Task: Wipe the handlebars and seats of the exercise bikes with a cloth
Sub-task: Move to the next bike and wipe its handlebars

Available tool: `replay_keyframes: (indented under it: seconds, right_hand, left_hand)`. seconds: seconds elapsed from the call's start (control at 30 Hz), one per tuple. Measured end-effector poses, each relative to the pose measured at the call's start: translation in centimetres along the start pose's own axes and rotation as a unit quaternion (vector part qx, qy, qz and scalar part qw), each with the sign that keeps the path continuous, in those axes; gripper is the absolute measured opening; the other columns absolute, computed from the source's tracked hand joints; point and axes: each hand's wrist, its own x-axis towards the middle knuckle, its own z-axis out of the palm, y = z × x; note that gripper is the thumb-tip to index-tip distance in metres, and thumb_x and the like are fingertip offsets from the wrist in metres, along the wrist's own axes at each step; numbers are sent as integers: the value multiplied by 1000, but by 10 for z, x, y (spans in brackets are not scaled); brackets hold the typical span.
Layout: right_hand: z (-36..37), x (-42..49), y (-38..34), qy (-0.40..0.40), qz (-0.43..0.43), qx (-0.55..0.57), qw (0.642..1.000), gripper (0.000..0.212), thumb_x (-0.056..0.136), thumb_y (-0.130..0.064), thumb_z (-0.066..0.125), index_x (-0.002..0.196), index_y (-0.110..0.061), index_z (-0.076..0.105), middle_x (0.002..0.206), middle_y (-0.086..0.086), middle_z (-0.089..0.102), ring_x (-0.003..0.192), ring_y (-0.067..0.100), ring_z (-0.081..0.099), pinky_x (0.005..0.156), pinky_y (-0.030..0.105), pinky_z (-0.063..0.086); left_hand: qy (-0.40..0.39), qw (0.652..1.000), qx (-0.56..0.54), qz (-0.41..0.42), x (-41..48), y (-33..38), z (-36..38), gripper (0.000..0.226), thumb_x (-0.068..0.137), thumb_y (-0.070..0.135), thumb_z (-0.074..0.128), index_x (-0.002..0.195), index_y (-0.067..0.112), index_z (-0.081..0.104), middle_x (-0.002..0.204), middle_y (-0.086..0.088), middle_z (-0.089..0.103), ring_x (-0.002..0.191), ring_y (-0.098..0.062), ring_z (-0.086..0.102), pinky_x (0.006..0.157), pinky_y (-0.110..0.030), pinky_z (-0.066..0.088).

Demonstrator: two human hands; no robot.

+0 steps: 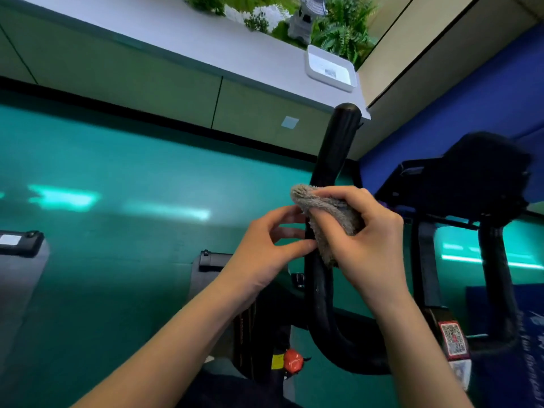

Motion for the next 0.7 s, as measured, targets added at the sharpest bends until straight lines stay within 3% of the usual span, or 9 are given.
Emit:
replay_keyframes:
  seconds: [0.13, 0.2, 0.33, 0.43, 0.53, 0.63, 0.7]
  right_hand:
    - [-5, 1, 10, 95, 37, 55, 993, 15, 83, -15, 70, 97, -21, 71, 94, 0, 70, 88, 8, 66, 80, 24, 50]
    - [0, -4, 13, 102, 58, 48, 992, 18, 83, -11, 69, 99, -20, 69, 98, 1, 69, 91, 7, 65, 85, 26, 50]
    - [1, -33, 19, 90, 100, 85, 987, 17, 83, -14, 70, 96, -25, 69, 95, -10, 71, 91, 4, 66, 82, 18, 48]
    - [-3, -34, 24, 131, 122, 117, 977, 13, 84, -18, 67, 92, -28, 67, 89, -16, 69, 86, 1, 65, 76, 12, 46]
    - [6, -21, 30, 174, 176, 136, 959, 12, 86, -14, 67, 90, -26, 65, 86, -14, 68, 84, 3, 63, 78, 22, 49]
    - [19, -13, 33, 148, 241, 219, 934, 11, 88, -12, 64, 92, -22, 65, 91, -2, 70, 89, 16, 66, 84, 37, 52]
    - [19, -16, 36, 113, 251, 275, 921, 10, 89, -11, 63, 93, -20, 64, 89, -2, 70, 85, 13, 66, 78, 31, 52]
  left_hand:
    - [7, 1000, 2, -8, -2, 3, 1, 46, 74, -6, 70, 109, 23, 63, 107, 1, 68, 92, -14, 67, 80, -28, 54]
    - [7, 1000, 8, -11, -3, 5, 2, 47, 74, -8, 69, 113, 17, 62, 108, -2, 68, 91, -15, 67, 80, -31, 56]
    - [5, 1000, 25, -8, -3, 11, 3, 48, 75, -11, 67, 119, 8, 59, 109, -8, 67, 89, -16, 66, 83, -32, 56]
    - [1, 999, 48, -6, -4, 15, 3, 48, 76, -10, 67, 120, 7, 59, 110, -9, 66, 90, -17, 66, 82, -30, 56]
    - [2, 996, 86, 8, -6, 18, 3, 52, 76, -7, 69, 123, 10, 57, 110, -7, 65, 86, -12, 65, 77, -24, 55]
    - [0, 993, 118, 18, -8, 20, 4, 55, 74, -4, 72, 123, 16, 56, 109, -2, 65, 82, -6, 64, 70, -17, 53]
    - [0, 992, 128, 19, -9, 21, 5, 56, 74, -3, 72, 124, 16, 56, 109, -1, 64, 83, -5, 65, 69, -16, 52]
